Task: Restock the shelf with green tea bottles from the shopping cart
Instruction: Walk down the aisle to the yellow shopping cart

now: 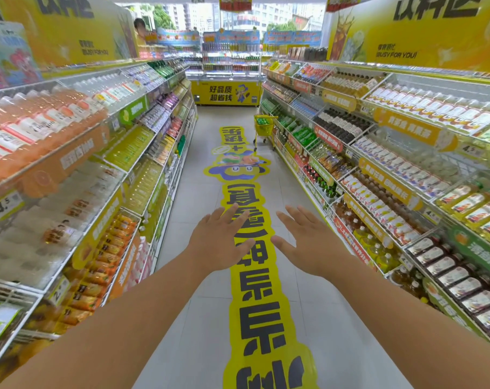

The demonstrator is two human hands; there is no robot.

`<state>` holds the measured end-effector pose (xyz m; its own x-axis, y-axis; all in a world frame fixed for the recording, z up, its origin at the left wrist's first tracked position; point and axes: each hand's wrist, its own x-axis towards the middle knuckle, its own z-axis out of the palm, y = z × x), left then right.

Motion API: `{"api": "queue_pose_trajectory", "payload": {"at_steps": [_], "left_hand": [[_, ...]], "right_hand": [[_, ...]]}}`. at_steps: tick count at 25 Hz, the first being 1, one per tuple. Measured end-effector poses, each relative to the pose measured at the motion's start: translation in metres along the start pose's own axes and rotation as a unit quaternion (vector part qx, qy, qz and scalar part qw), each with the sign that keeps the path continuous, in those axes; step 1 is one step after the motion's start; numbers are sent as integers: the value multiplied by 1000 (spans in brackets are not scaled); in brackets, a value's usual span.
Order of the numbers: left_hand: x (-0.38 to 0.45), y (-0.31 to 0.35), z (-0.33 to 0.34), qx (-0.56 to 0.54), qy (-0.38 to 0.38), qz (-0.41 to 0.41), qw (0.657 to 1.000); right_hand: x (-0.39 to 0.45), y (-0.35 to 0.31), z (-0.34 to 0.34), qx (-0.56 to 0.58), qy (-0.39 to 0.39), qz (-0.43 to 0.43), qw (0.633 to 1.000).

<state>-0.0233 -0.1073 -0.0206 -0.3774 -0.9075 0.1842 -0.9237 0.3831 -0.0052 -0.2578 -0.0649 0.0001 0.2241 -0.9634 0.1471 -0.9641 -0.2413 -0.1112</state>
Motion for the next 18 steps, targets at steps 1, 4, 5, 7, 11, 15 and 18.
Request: {"api": "queue_pose_trajectory", "payload": {"at_steps": [1, 4, 5, 7, 11, 15, 18], "left_hand": [[14, 1, 3, -1, 1, -3, 1000], [59, 6, 8, 0, 1, -10, 1000], [76, 9, 10, -1, 0, -12, 1000], [107, 12, 13, -2, -6, -17, 1000], [172, 11, 21, -7, -9, -32, 999], [227, -5, 37, -9, -11, -32, 999], [275, -29, 53, -10, 0, -33, 999]], "right_hand": [[12, 10, 0, 2, 0, -2, 1000], [51, 43, -3, 5, 0, -7, 1000], [66, 57, -5, 4, -2, -9, 1000], [95, 80, -8, 5, -7, -16, 1000], [153, 122, -8, -6, -12, -30, 999], [207, 144, 6, -1, -22, -35, 999], [260, 153, 22, 4, -16, -41, 999]]}}
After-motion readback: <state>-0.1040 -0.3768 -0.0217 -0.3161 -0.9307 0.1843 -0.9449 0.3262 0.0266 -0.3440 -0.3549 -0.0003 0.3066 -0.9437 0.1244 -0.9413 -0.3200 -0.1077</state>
